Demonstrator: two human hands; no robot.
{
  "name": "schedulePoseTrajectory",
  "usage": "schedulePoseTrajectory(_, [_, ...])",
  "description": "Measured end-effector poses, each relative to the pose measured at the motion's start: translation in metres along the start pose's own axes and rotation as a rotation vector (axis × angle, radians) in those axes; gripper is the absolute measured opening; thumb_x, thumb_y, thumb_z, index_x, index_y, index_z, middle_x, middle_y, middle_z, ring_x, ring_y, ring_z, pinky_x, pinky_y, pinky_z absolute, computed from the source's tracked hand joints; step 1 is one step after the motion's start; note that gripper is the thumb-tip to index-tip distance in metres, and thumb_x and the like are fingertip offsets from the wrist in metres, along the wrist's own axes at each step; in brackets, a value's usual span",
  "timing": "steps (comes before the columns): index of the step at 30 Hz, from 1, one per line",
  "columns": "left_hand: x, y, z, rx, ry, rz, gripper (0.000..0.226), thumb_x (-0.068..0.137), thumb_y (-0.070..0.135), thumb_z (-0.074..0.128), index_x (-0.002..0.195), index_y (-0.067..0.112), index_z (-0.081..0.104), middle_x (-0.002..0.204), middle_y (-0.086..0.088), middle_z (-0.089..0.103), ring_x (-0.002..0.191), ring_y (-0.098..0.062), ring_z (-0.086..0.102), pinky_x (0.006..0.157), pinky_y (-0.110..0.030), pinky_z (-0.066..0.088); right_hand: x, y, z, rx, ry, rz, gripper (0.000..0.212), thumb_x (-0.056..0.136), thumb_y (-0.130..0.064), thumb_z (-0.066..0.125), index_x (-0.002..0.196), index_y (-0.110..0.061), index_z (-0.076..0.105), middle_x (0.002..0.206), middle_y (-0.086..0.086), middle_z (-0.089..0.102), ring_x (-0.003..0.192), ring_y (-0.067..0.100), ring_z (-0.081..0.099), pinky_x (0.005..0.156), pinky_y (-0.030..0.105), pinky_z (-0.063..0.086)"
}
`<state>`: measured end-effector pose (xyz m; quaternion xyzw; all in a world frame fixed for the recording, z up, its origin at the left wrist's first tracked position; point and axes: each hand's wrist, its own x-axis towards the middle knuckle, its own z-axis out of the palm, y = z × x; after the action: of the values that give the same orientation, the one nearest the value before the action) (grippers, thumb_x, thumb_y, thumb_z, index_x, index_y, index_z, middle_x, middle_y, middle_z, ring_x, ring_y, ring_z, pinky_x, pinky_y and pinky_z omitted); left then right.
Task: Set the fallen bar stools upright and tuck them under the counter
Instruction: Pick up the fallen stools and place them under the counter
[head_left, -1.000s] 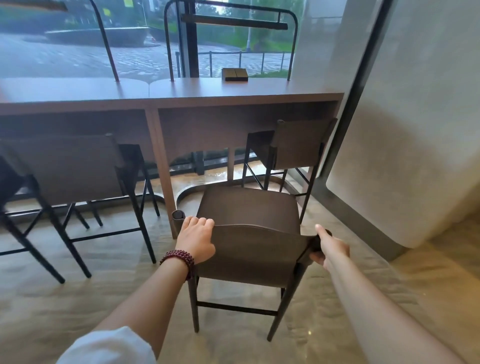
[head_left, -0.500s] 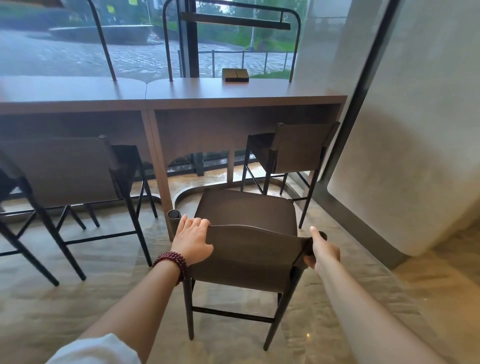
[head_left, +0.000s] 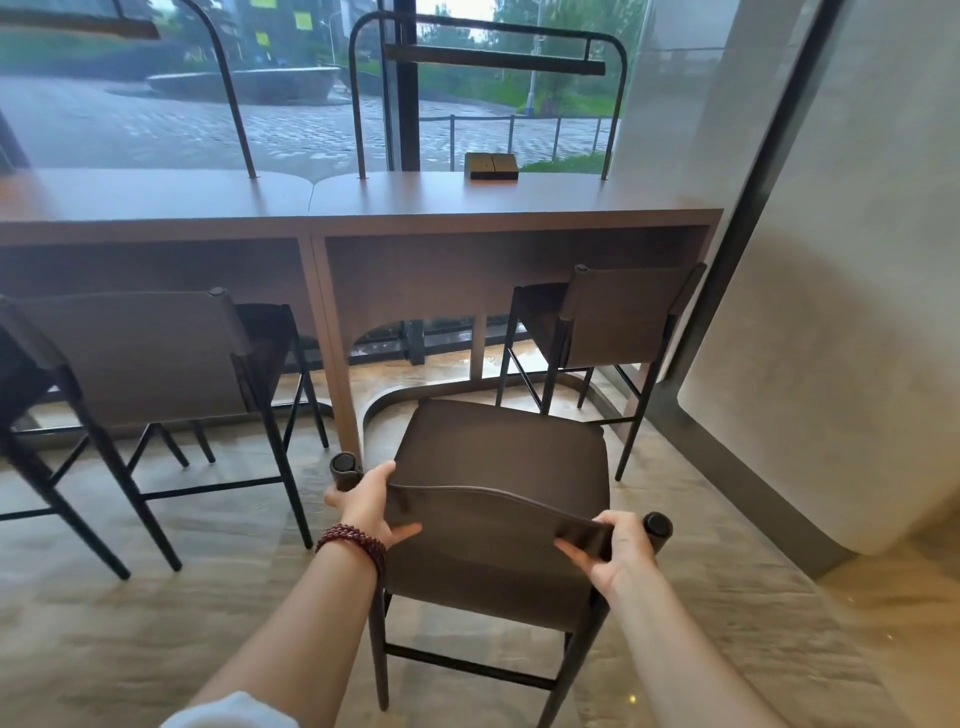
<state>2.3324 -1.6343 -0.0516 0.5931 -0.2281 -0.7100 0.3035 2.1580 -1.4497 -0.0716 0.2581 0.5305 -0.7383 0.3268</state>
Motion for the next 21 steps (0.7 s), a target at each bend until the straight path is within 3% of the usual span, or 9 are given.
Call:
schedulePoseTrajectory(4, [0.007,0.01,0.005,-0.078,0.011,-0.032,0.067,0.084,0.015,0.065,0.135,0.03,0.024,0.139,-0.015,0.037,0.115,-0.044,0.051,0.061,-0.063,0.052,0.007,0.002,0.003,0.029,0.035,-0.031,0.076,0.046,0.009,0.049,0.122,-0.001,0.048,0.12,0.027,0.052,0.096,0.048,0.057,0.053,0.06,0.053])
schedulePoseTrajectory(8, [0.008,0.013,0.002,-0.059,-0.024,-0.03,0.058,0.084,-0.003,0.049,0.132,0.022,0.028,0.133,-0.02,0.04,0.111,-0.047,0.051,0.062,-0.062,0.051,0.0,0.002,0.004,0.033,0.07,-0.039,0.08,0.049,0.009,0.047,0.127,-0.002,0.043,0.121,0.026,0.049,0.099,0.047,0.055,0.05,0.058,0.053])
schedulePoseTrajectory(12, [0.013,0.013,-0.001,-0.056,-0.029,-0.018,0.066,0.071,-0.011,0.042,0.129,0.02,0.036,0.129,-0.02,0.041,0.105,-0.046,0.05,0.05,-0.058,0.052,-0.014,0.001,0.009,0.087,0.104,-0.043,0.056,0.067,0.012,0.048,0.118,-0.006,0.037,0.116,0.022,0.043,0.102,0.041,0.051,0.068,0.062,0.053])
schedulePoseTrajectory(15, [0.015,0.015,-0.004,-0.076,-0.041,-0.002,0.07,0.069,-0.014,0.041,0.129,0.021,0.036,0.13,-0.021,0.039,0.108,-0.048,0.048,0.047,-0.058,0.052,-0.013,0.003,0.011,0.102,0.125,-0.054,0.07,0.064,0.013,0.05,0.13,-0.009,0.035,0.125,0.023,0.042,0.107,0.045,0.052,0.061,0.06,0.054])
schedulePoseTrajectory(19, [0.013,0.019,-0.002,-0.108,-0.071,0.014,0.07,0.071,-0.017,0.038,0.131,0.019,0.034,0.128,-0.021,0.039,0.111,-0.051,0.046,0.048,-0.057,0.051,-0.013,0.003,0.014,0.107,0.143,-0.074,0.074,0.061,0.014,0.049,0.131,-0.007,0.037,0.128,0.025,0.043,0.107,0.047,0.051,0.051,0.058,0.054])
schedulePoseTrajectory(21, [0.012,0.025,0.002,-0.104,-0.076,0.028,0.07,0.072,-0.017,0.037,0.132,0.019,0.035,0.128,-0.021,0.04,0.11,-0.052,0.047,0.05,-0.058,0.051,-0.013,0.001,0.018,0.11,0.126,-0.077,0.075,0.061,0.015,0.049,0.131,-0.007,0.038,0.129,0.026,0.043,0.107,0.048,0.051,0.055,0.06,0.053])
